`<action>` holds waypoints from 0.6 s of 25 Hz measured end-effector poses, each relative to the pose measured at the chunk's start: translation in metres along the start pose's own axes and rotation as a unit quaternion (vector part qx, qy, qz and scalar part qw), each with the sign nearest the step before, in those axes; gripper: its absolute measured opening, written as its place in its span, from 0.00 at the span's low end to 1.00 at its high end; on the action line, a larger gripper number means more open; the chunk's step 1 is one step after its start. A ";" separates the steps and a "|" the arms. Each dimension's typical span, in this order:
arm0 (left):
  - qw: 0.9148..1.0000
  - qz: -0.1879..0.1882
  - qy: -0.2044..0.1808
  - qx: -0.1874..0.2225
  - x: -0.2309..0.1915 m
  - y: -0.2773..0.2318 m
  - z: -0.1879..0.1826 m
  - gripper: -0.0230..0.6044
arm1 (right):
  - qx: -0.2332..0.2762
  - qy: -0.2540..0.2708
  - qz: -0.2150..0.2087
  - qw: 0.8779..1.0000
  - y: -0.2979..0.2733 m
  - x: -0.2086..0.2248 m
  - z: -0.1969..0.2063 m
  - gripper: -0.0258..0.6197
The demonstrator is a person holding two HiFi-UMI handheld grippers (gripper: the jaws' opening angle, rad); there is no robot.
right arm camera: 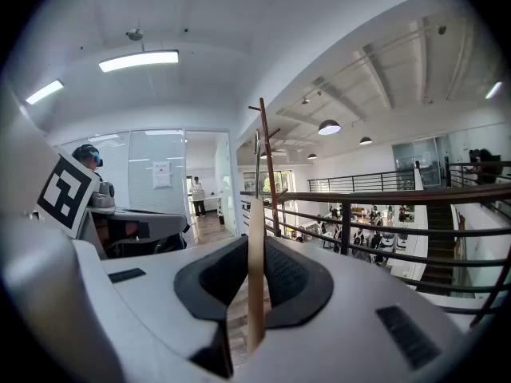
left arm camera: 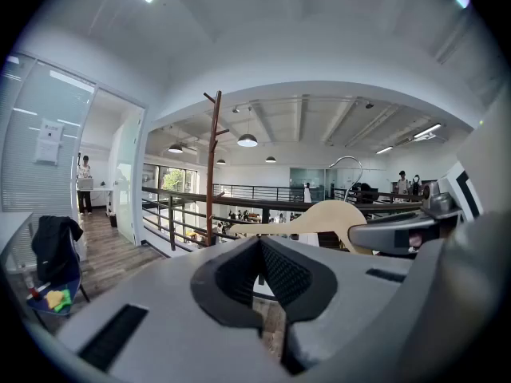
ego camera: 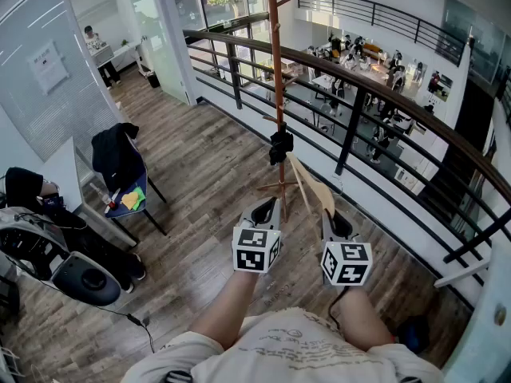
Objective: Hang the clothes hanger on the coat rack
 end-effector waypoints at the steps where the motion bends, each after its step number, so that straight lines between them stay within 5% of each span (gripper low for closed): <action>1: 1.000 0.000 0.000 0.000 -0.002 0.000 -0.001 0.04 | 0.001 0.001 0.000 1.000 -0.001 -0.002 -0.002 0.12; 15: 1.000 0.007 -0.001 0.001 -0.021 0.009 0.004 0.04 | 0.005 -0.006 0.000 1.000 -0.016 -0.027 -0.005 0.12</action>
Point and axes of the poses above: the fingertips, and each gripper's own axes: y backward along the fingers, x to its right, z out of its underside, the point moved 9 cm from there along y, backward along the fingers, and after that the axes turned 12 degrees about -x, right-handed, at the moved point
